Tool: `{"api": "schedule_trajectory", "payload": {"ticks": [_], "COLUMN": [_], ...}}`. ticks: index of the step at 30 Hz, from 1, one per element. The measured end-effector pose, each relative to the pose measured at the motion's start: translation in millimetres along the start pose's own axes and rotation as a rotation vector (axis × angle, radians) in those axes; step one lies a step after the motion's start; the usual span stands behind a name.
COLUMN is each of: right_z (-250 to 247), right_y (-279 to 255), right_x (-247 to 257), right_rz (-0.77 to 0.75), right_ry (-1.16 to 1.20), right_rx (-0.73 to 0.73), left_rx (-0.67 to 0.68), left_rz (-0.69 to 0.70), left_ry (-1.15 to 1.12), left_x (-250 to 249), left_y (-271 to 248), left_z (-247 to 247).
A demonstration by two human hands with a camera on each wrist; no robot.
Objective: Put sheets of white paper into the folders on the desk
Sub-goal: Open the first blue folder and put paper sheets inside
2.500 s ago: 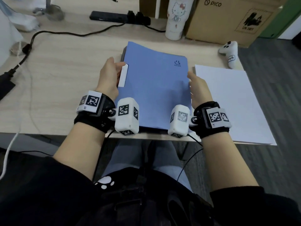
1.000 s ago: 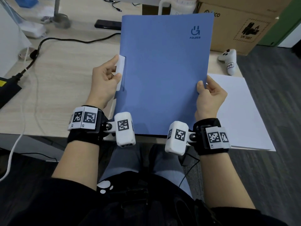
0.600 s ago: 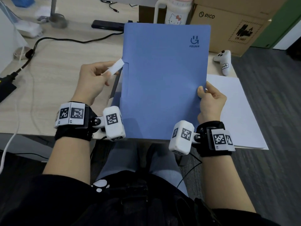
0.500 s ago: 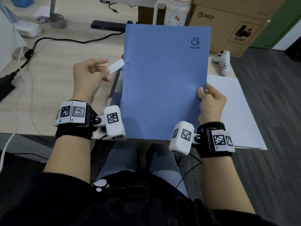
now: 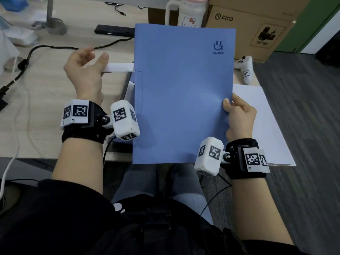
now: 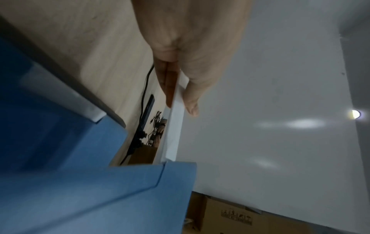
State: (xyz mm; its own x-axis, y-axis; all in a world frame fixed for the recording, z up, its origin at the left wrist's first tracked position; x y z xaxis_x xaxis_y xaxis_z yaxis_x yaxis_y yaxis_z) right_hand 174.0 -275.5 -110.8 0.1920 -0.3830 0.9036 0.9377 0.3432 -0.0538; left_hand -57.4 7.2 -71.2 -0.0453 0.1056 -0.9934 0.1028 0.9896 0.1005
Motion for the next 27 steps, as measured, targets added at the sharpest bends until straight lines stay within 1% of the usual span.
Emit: {"api": "schedule_trajectory", "payload": {"ticks": [3,5,6,8,9,12,13,14,15,17,19,22,27], "right_z": [-1.6,-2.8,-3.3,-4.6,-4.6,-4.5,-4.4,-4.0,-3.1,0.5,3.1,0.8,-11.2], "right_y": [1.7,3.4,3.9,5.7,6.2,6.9,7.4,7.0,7.1,6.6,6.5,4.8,-2.0], "right_x": [0.9,2.5,3.4,3.6,3.2,1.6,0.7,0.7,0.1,-1.2,-4.9,-10.1,-17.2], "right_rz": [0.001,-0.007,-0.012,-0.014,-0.014,-0.012,-0.012,-0.017,-0.024,-0.034,-0.016,0.037,0.164], "right_ry": [0.011,0.016,0.018,0.035,0.043,0.053,0.046,0.030,0.006,-0.072,-0.177,-0.321,-0.497], "right_rx": [-0.023,-0.036,-0.043,-0.061,-0.068,-0.084,-0.083,-0.075,-0.055,0.010,0.073,0.137,0.141], "left_rx": [-0.014,0.033,0.092,0.266,0.368,0.698,0.766,0.792,0.776,0.667,0.563,0.515,0.447], "left_rz": [-0.059,-0.141,-0.206,-0.297,-0.300,-0.235,-0.213,-0.200,-0.197,-0.197,-0.205,-0.205,-0.172], "left_ry": [-0.073,-0.118,-0.128,-0.058,-0.011,0.079,0.082,0.077,0.061,0.063,0.113,0.168,0.248], "left_x": [0.4,3.3,6.3,12.1,14.5,20.0,21.9,24.3,27.3,35.0,42.7,48.7,54.5], "left_y": [-3.9,-11.6,-17.3,-32.9,-41.2,-73.6,-83.5,-91.2,-95.6,-98.1,-97.7,-100.7,-100.4], "left_z": [7.8,15.3,20.3,29.2,33.5,46.8,50.6,54.2,57.2,61.4,65.4,70.6,74.0]}}
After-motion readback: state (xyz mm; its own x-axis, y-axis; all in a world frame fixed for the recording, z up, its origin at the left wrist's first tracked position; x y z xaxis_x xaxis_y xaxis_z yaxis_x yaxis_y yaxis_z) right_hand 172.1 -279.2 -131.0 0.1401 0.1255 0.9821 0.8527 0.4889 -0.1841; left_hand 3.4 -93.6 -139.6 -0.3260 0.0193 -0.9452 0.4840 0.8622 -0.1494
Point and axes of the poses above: each hand's wrist, its own y-axis towards the middle knuckle, its own z-axis out of the palm, x = y × z, the point moved 5 cm from there along y, towards the middle knuckle, and after that the axes turned 15 degrees about y, right-handed, at the moved point
